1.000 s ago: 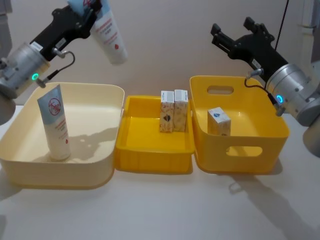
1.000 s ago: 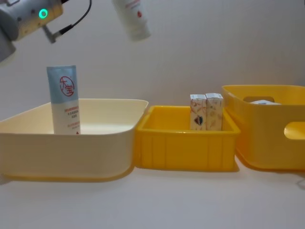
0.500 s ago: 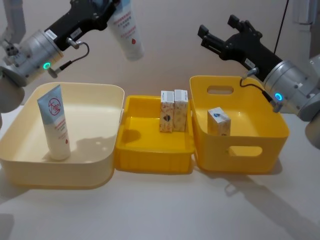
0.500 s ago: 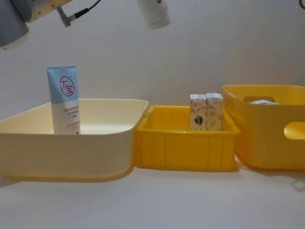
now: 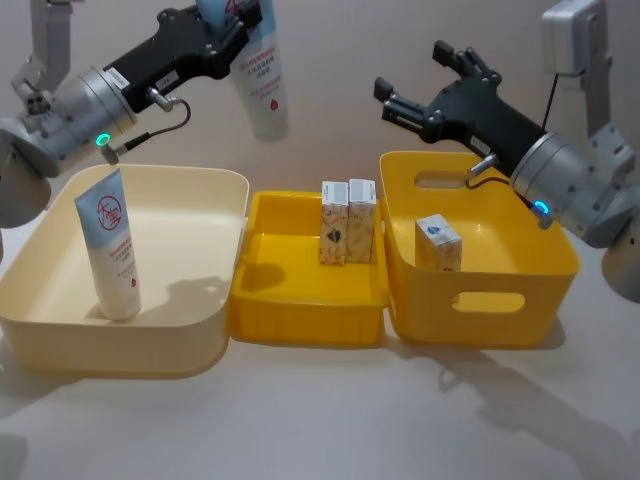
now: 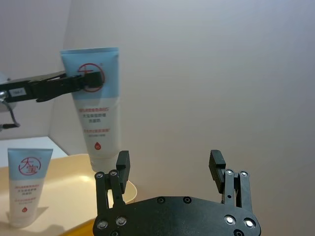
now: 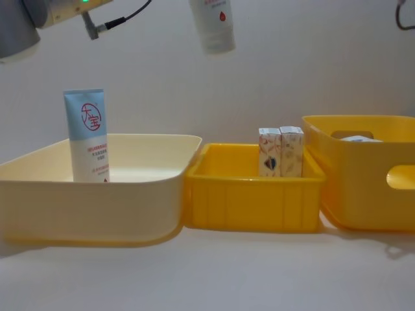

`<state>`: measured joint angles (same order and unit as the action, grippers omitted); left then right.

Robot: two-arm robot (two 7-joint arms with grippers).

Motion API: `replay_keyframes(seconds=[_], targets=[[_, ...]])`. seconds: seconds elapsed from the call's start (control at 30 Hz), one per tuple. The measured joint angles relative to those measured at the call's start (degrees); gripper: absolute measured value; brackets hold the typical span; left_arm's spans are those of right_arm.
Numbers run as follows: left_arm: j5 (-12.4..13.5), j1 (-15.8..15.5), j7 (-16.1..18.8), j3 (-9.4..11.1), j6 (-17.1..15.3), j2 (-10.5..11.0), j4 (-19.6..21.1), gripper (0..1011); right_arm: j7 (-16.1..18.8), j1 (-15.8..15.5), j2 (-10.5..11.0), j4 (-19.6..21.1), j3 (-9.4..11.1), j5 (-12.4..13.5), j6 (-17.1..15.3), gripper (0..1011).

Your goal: Bimanual collaborative sorting of washing and personal care products

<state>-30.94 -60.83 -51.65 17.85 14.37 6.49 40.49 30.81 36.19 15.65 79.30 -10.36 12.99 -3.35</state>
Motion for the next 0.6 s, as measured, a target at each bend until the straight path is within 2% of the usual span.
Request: replay_keyframes(seconds=[0.17, 0.37, 0.6], targets=[[0.6, 0.5, 0.8, 0.8, -0.5, 0.3, 0.9, 178, 2.1, 1.1, 1.1, -1.9, -2.2, -1.7, 4.2, 1001], [0.9, 0.8, 1.4, 1.4, -0.7, 0.5, 1.6, 178, 4.5, 1.9, 1.8, -3.6, -4.5, -2.9, 7.6, 1001], [1.2, 1.2, 1.6, 2.1, -0.4, 0.7, 2.6, 177, 5.6, 1.9, 1.8, -4.0, -6.2, -3.1, 8.2, 1001]])
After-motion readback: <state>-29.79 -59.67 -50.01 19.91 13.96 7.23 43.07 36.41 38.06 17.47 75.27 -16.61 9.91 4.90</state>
